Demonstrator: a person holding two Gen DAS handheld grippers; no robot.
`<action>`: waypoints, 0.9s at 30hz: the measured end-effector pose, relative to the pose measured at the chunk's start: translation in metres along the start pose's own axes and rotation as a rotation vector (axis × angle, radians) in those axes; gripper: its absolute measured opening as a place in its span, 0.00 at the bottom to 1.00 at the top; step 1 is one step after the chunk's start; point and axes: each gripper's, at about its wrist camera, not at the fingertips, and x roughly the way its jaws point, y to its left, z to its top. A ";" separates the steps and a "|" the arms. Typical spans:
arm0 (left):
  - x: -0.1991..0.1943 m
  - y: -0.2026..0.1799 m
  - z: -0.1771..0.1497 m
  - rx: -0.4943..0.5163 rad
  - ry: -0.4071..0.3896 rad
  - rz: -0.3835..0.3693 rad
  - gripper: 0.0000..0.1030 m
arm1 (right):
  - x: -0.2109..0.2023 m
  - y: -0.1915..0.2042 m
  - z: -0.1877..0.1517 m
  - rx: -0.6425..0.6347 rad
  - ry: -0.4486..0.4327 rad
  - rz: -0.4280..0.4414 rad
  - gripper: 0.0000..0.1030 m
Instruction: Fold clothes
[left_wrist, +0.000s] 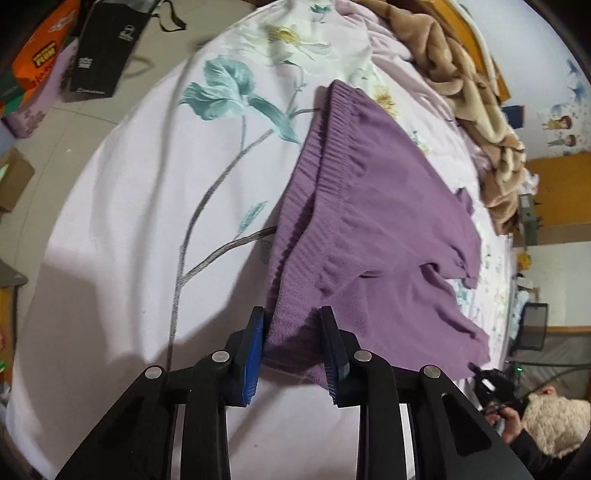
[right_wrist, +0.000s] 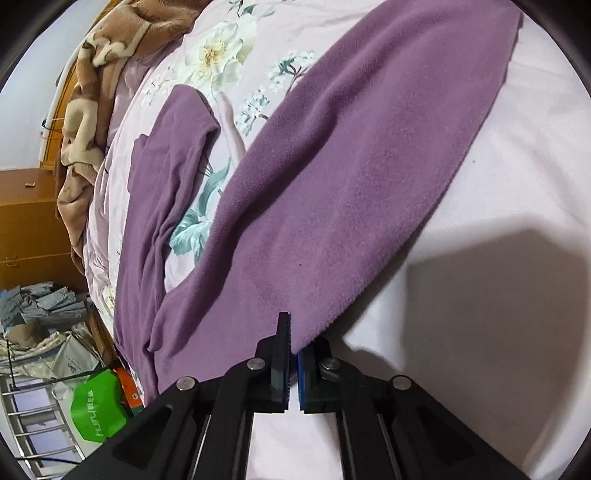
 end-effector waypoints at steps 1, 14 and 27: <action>-0.001 -0.005 0.000 0.013 0.005 0.030 0.28 | -0.004 0.003 -0.001 -0.001 -0.004 -0.002 0.02; 0.000 -0.010 0.021 -0.024 0.076 0.245 0.32 | -0.017 -0.003 0.001 0.047 0.009 -0.104 0.19; 0.005 -0.105 0.016 0.059 -0.029 0.312 0.36 | -0.095 -0.024 0.131 -0.158 -0.283 -0.240 0.28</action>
